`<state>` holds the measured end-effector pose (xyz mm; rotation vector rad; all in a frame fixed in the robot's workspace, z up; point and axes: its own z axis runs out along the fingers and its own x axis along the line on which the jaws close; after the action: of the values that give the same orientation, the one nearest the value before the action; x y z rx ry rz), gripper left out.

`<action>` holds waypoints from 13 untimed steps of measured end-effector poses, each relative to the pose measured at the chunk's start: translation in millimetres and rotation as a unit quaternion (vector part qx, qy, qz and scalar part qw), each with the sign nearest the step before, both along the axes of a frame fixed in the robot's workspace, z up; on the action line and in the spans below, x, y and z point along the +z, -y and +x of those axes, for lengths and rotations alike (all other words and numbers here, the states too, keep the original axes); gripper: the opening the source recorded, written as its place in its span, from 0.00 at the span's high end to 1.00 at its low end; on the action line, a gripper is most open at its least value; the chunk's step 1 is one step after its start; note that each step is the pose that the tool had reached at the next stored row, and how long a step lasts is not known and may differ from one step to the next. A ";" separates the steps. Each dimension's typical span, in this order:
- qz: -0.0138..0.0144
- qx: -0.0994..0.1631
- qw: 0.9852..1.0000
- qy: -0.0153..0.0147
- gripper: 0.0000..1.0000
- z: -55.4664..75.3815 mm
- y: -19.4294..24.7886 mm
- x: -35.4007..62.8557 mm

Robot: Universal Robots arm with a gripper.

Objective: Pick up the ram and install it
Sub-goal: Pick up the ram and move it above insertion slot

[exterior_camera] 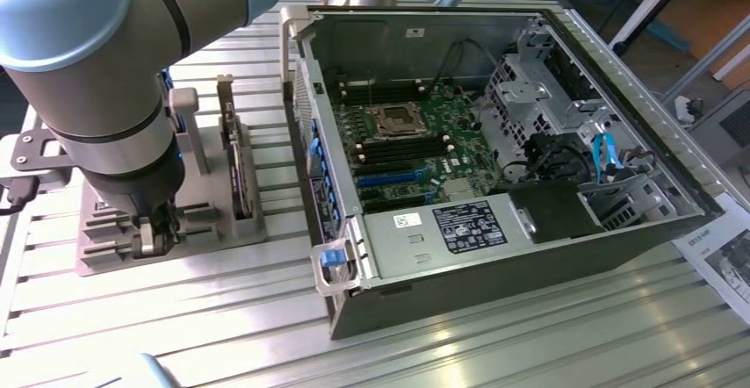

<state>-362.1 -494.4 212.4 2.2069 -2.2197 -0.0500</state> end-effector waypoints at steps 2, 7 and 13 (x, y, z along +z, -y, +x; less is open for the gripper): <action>0.000 0.001 1.000 0.000 0.78 0.0 0.0 0.0; 0.000 0.001 1.000 0.000 0.78 0.5 -0.1 -0.1; 0.000 0.001 1.000 0.000 0.78 1.8 -0.5 -0.2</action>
<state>-360.3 -494.0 212.2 2.2098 -2.2167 -0.0500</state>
